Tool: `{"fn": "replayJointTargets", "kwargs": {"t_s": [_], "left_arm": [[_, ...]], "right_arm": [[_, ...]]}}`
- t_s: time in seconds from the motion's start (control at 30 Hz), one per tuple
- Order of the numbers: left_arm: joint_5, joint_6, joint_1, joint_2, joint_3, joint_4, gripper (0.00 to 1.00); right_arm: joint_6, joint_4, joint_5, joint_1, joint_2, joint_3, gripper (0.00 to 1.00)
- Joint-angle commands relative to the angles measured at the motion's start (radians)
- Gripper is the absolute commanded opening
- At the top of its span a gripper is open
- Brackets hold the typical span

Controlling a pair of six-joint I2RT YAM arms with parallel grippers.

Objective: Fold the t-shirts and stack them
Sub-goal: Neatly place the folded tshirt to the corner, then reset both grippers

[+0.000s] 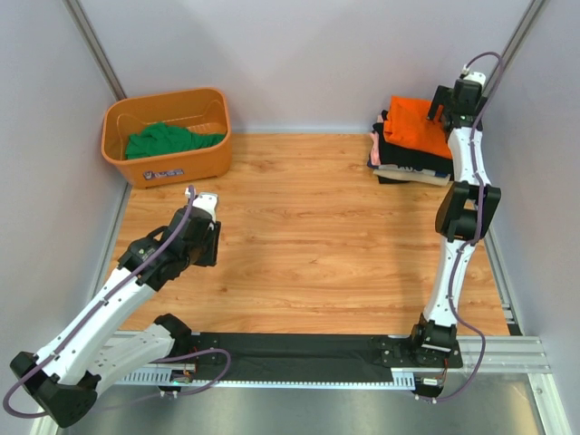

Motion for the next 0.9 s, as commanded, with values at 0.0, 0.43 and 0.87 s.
{"fn": "replayJointTargets", "kwargs": {"t_s": [0.0,0.43,0.87], "left_arm": [[-0.001,0.007,0.004,-0.022,-0.002,0.011,0.43],[0.012,0.012,0.004,-0.092,-0.004,0.017,0.43],[-0.238,0.005,0.004,-0.109,-0.046,0.076,0.44]], "right_arm": [[0.036,0.031,-0.008,0.001,-0.172,-0.002,1.0],[0.324,0.018,-0.389,0.001,-0.731,-0.542,0.99],[0.399,0.051,-0.451,0.409,-1.35,-1.331,0.98]]}}
